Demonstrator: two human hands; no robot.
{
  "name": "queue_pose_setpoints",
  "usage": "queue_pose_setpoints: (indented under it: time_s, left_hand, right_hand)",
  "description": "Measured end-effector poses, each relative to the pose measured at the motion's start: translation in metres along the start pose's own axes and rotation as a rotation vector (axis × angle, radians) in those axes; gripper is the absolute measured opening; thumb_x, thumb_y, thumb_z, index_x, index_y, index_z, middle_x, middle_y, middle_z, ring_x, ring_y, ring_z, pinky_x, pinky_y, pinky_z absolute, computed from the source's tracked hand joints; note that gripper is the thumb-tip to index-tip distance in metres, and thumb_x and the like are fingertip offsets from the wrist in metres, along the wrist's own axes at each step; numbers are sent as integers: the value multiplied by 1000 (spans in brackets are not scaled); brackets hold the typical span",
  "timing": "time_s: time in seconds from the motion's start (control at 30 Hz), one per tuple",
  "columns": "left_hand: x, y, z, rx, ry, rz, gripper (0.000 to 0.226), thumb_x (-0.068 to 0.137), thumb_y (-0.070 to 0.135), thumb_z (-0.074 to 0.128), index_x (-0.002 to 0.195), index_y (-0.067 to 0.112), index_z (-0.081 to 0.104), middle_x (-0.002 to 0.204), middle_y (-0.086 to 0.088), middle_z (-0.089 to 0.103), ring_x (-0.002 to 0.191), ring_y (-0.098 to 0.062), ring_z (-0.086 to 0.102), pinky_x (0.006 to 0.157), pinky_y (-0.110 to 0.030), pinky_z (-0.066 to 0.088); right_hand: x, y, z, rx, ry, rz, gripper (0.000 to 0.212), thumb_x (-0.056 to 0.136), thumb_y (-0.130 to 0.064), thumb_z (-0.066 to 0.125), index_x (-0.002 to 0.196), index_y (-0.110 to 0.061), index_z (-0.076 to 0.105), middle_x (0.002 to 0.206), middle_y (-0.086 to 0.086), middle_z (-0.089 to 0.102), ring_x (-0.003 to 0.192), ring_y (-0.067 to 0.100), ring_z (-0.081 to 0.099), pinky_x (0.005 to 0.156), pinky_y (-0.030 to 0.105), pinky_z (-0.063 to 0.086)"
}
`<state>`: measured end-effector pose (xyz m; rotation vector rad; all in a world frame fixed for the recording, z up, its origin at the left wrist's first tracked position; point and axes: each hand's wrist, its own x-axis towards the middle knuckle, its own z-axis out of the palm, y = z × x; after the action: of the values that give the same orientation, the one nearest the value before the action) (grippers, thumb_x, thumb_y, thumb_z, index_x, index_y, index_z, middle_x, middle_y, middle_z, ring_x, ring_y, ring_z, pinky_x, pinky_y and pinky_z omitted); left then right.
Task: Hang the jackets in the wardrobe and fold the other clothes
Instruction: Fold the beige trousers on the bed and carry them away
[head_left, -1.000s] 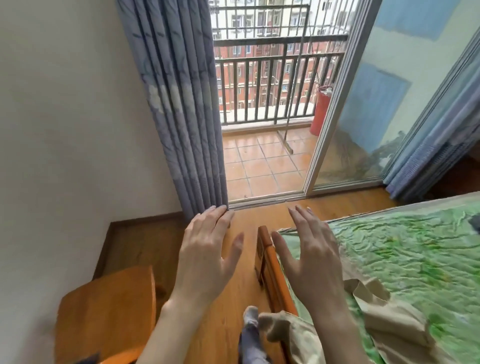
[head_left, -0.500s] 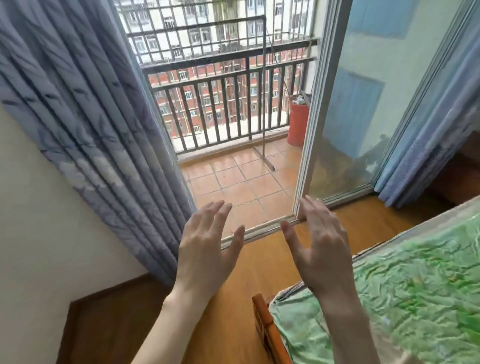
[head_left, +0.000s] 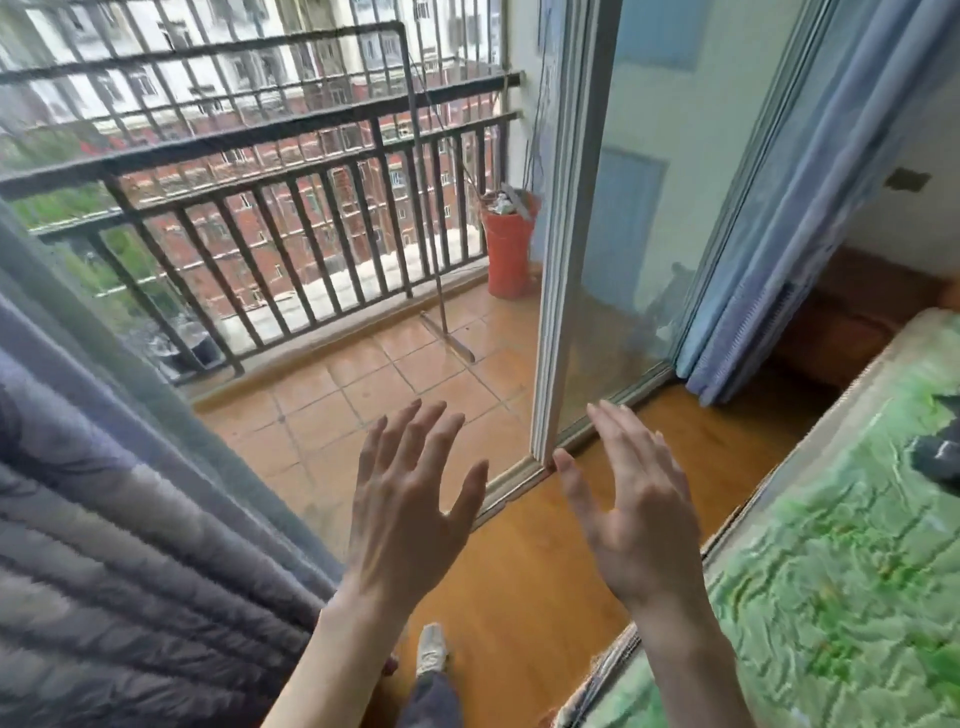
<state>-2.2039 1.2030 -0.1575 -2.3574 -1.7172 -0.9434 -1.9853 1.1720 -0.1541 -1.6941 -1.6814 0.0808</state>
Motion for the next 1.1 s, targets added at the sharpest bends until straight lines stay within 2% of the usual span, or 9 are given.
queue_pose_setpoints:
  time_s: [0.17, 0.4, 0.53, 0.83, 0.97, 1.1]
  left_hand:
    - [106, -64, 46, -74, -88, 93, 56, 103, 51, 47, 144, 16, 59, 151, -6, 56, 146, -28, 45, 118, -56, 38]
    - [230, -90, 100, -277, -128, 290, 59, 99, 52, 51, 143, 14, 61, 146, -6, 60, 143, -31, 48, 115, -55, 40]
    - [265, -59, 129, -415, -164, 416, 57, 100, 50, 51, 141, 12, 62, 145, -8, 61, 141, -32, 50, 115, -56, 40]
    - [284, 29, 186, -618, -362, 698, 54, 102, 48, 51, 141, 12, 60, 143, -5, 61, 140, -28, 52, 113, -52, 43]
    - [286, 78, 213, -663, -415, 830, 50, 102, 45, 52, 139, 13, 61, 141, -4, 62, 139, -28, 53, 114, -51, 43]
    - [292, 140, 240, -699, -441, 976, 49, 103, 46, 53, 139, 14, 60, 142, -5, 61, 138, -29, 53, 113, -51, 43]
  right_hand:
    - [88, -1, 49, -49, 94, 134, 59, 105, -58, 46, 148, -19, 54, 156, -6, 50, 148, 7, 39, 126, 42, 28]
    - [184, 1, 72, -187, 232, 293, 56, 107, -54, 45, 149, -18, 53, 154, -6, 52, 147, 8, 40, 122, 40, 34]
    - [184, 16, 51, -295, 315, 403, 56, 107, -54, 45, 148, -17, 55, 151, -5, 55, 143, 9, 45, 118, 35, 40]
    - [135, 59, 20, -500, 441, 759, 59, 106, -60, 39, 152, -23, 48, 153, -9, 52, 140, 7, 46, 118, 24, 34]
    - [125, 85, 6, -576, 506, 876, 59, 106, -58, 43, 150, -20, 49, 151, -4, 55, 136, 12, 52, 113, 31, 44]
    - [112, 120, -15, -588, 596, 996, 61, 106, -58, 41, 152, -19, 47, 153, -1, 54, 138, 16, 52, 113, 40, 46]
